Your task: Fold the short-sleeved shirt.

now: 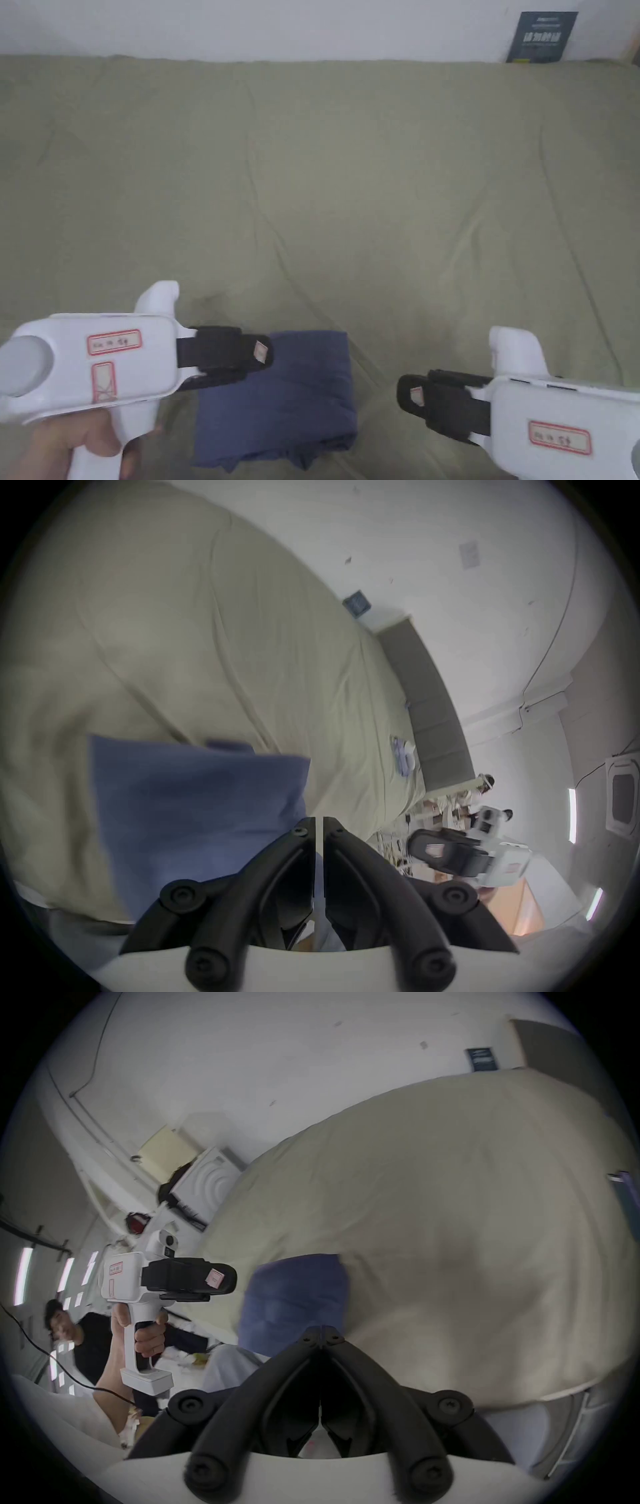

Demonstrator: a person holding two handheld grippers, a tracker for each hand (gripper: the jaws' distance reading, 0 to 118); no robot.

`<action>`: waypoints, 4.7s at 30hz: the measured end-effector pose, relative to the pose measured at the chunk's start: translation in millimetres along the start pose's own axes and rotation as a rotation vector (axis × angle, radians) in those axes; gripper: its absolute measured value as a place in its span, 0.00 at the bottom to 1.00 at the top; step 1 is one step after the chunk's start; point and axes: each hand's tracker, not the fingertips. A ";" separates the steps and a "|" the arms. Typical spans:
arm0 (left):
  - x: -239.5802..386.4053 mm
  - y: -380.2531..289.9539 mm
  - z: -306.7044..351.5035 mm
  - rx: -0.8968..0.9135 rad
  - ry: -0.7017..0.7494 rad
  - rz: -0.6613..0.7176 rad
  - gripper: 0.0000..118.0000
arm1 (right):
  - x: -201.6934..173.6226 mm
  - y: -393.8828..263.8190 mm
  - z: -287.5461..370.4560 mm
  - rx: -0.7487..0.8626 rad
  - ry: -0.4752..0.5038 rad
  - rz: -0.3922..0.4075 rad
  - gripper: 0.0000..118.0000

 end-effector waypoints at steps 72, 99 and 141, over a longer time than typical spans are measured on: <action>-358.0 187.7 278.7 -0.058 0.393 0.203 0.31 | 45.0 88.5 -128.4 -0.022 0.312 -0.302 0.00; 101.4 43.9 57.3 0.655 0.549 -0.388 0.00 | -88.1 106.6 32.0 0.570 -0.514 0.380 0.00; 177.8 -3.5 46.4 0.796 0.690 -0.421 1.00 | -91.9 44.9 109.2 0.798 -0.674 0.375 1.00</action>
